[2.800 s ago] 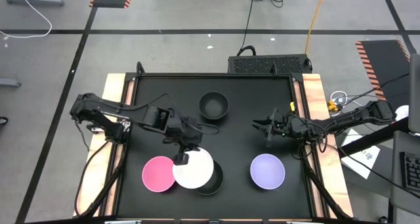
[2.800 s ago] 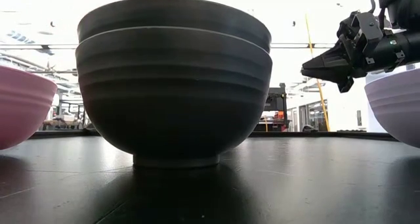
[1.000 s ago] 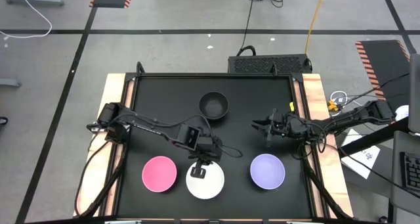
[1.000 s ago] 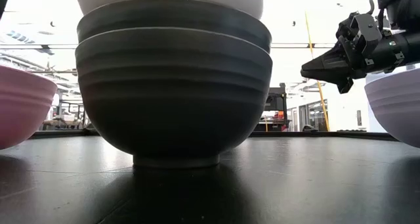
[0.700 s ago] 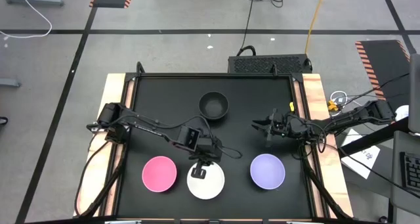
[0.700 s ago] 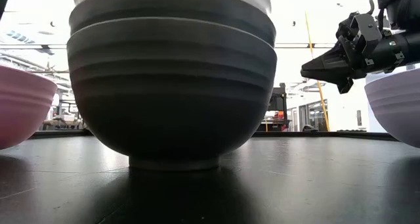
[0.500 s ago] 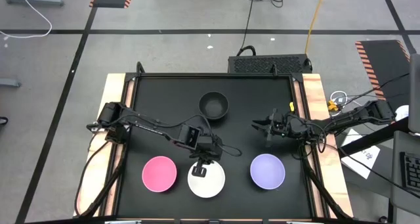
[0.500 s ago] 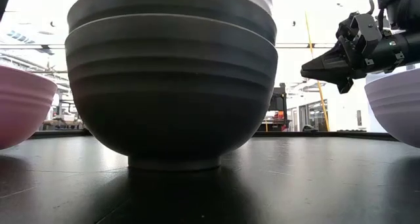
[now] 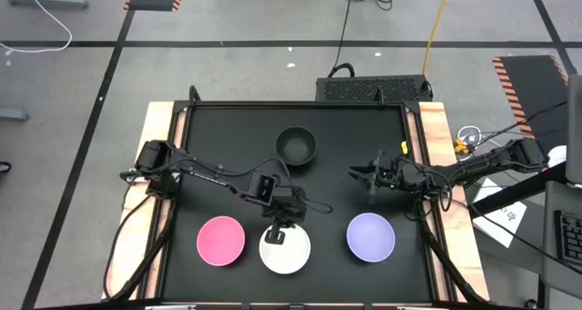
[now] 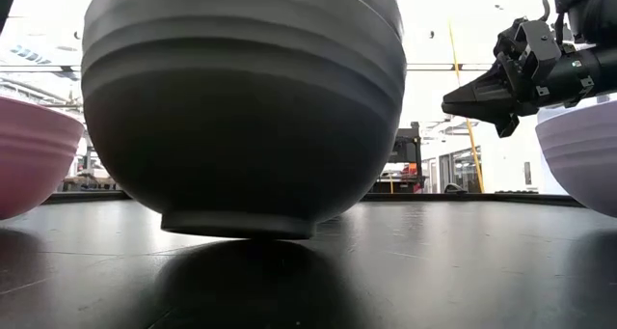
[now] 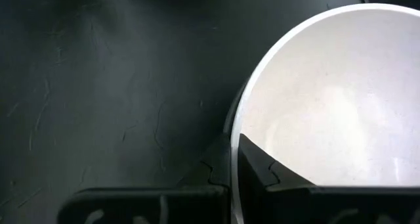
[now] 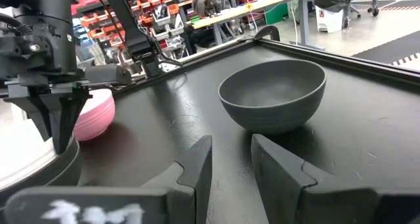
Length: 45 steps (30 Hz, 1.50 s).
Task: Nest bowls inside each other
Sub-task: Stack the white bowl on top of the stacked black bowl
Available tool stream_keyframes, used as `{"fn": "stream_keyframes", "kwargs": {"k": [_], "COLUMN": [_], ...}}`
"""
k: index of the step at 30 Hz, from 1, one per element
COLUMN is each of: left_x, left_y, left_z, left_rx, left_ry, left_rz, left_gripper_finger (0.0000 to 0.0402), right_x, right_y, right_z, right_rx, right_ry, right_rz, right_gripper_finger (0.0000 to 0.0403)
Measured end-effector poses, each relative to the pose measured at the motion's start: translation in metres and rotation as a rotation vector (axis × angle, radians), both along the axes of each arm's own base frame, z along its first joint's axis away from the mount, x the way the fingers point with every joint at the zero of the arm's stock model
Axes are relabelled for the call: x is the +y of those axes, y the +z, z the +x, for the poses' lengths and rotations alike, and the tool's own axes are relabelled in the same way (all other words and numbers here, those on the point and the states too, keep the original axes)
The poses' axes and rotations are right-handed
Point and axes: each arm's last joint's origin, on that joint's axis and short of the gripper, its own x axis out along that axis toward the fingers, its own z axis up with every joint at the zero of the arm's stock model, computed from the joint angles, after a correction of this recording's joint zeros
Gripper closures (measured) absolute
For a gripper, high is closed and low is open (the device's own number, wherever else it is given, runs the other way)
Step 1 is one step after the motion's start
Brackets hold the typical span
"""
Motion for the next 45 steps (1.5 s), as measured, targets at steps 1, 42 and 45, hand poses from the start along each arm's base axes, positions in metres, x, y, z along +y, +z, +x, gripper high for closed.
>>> {"fn": "stream_keyframes", "kwargs": {"k": [1,42,45], "left_x": [0.0,-0.031,-0.032], "left_y": [0.0,0.029,0.029], "left_z": [0.0,-0.005,-0.006], "left_rx": [0.0,-0.013,-0.013], "left_ry": [0.0,-0.047,-0.049], "left_rz": [0.0,0.086,0.086], "left_gripper_finger": [0.0397,0.0397,0.0397], "right_x": [0.0,0.0,0.0], "right_y": [0.0,0.0,0.0], "right_z": [0.0,0.0,0.0], "right_rx": [0.0,0.0,0.0], "right_ry": [0.0,0.0,0.0], "right_rz": [0.0,0.003,0.002], "right_gripper_finger": [0.0305,0.0305,0.0305]}}
